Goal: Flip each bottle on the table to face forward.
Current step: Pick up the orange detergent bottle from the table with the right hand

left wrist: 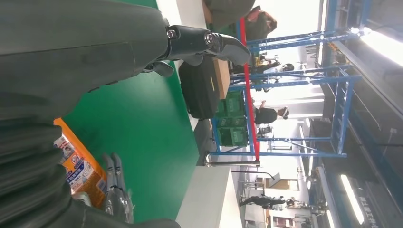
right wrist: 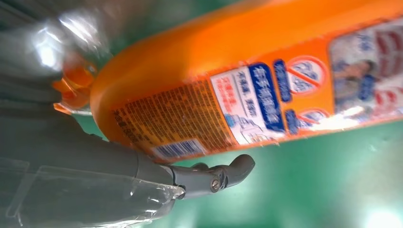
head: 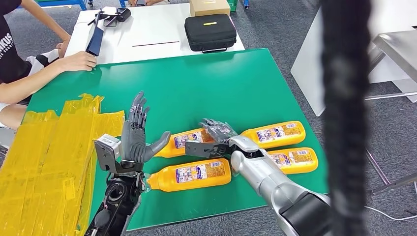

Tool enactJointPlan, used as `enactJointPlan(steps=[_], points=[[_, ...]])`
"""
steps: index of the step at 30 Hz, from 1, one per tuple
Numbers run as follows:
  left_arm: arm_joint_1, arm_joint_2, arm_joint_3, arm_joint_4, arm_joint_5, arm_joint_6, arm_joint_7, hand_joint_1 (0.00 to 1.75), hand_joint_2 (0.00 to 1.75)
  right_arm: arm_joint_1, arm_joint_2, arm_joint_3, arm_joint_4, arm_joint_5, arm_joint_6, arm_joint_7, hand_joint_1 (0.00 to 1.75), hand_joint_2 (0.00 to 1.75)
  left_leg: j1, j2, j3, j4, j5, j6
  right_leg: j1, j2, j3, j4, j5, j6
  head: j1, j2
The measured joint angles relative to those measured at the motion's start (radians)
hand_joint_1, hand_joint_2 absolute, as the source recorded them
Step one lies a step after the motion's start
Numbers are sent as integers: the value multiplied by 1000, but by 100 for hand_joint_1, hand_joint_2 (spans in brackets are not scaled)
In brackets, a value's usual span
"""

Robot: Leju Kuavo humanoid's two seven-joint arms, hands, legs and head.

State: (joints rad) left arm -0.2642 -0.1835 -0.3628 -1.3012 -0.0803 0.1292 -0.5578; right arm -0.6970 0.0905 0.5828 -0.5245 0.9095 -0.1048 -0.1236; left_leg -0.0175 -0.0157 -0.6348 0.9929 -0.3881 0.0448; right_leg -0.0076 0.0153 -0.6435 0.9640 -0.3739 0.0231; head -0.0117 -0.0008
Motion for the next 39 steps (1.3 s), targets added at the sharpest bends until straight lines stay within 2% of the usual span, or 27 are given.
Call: enactJointPlan(steps=[4, 11, 19, 24, 31, 39], points=[[1, 0, -7, -14, -14, 6, -1, 0, 175, -3, 5, 1, 12, 14, -11, 5, 172, 175, 0, 0, 0, 0, 0, 0, 0, 0, 0, 0, 0, 0, 0, 0], [0, 0, -17, -31, -17, 14, -1, 0, 175, -7, 11, 3, 23, 30, -46, 14, 175, 175, 0, 0, 0, 0, 0, 0, 0, 0, 0, 0, 0, 0, 0, 0], [-3, 0, -20, -56, -34, 20, 5, 0, 175, -2, 15, -24, 11, -11, -198, 7, 175, 175, 0, 0, 0, 0, 0, 0, 0, 0, 0, 0, 0, 0, 0, 0], [-6, 1, -28, -92, -59, 27, 27, 0, 175, 27, 15, -89, -59, -87, -301, -43, 175, 175, 0, 0, 0, 0, 0, 0, 0, 0, 0, 0, 0, 0, 0, 0], [-34, 13, -56, -139, -99, 26, 62, 0, 175, 153, 15, -222, -295, -321, -460, -199, 175, 175, 0, -1, 0, 0, 0, 0, 0, -1, 0, 0, 0, 0, 0, 0], [-63, 26, -77, -156, -98, 19, 85, 0, 175, 251, 18, -299, -496, -485, -523, -304, 175, 175, 0, 0, 0, 0, 0, 0, 0, -1, 0, 0, 0, 0, 0, 0]])
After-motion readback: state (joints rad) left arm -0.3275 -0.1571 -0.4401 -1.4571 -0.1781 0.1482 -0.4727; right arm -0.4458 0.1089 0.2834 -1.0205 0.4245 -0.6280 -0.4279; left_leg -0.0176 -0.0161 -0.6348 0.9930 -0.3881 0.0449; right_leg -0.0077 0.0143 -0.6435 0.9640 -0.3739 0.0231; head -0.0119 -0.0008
